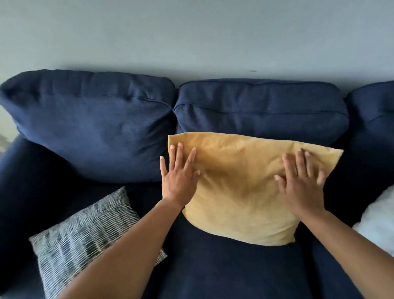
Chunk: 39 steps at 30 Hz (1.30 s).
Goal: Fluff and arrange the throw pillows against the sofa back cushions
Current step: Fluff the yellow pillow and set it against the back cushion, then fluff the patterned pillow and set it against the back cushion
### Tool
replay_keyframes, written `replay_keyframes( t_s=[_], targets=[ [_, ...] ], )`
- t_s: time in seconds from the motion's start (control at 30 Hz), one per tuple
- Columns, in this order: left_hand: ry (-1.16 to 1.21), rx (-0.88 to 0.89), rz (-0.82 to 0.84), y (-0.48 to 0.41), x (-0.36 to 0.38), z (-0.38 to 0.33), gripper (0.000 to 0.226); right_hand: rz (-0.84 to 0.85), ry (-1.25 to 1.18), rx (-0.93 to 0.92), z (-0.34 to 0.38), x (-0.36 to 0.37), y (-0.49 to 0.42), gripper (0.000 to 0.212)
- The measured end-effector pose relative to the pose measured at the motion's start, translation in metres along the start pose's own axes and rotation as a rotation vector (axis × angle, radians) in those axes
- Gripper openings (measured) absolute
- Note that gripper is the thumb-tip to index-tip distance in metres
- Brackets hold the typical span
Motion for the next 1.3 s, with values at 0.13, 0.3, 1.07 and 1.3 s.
replay_keyframes(
  t_s=[0.13, 0.3, 1.07, 1.3],
  targets=[
    [0.196, -0.046, -0.089, 0.041, -0.001, 0.056, 0.06, -0.143, -0.128, -0.252, 0.088, 0.008, 0.022, 0.052],
    [0.243, -0.229, 0.062, 0.112, 0.037, 0.189, 0.057, -0.028, -0.176, -0.317, 0.225, 0.064, 0.058, 0.048],
    [0.943, -1.203, 0.381, 0.27, 0.249, 0.481, 0.113, 0.731, -0.719, 0.651, 0.441, 0.376, 0.095, 0.104],
    [1.19, -1.184, 0.394, 0.258, 0.25, 0.485, 0.096, 0.794, -0.747, 0.564, 0.459, 0.368, 0.092, 0.079]
  ],
)
Point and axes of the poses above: each hand's wrist, its own y-axis away from the middle knuckle, its own x-axis out of the palm, z = x × y, the point moved 5 cm from there along -y, towards the middle knuckle, and after that the axes turned 11 degrees about -y, right-handed, at the moved point
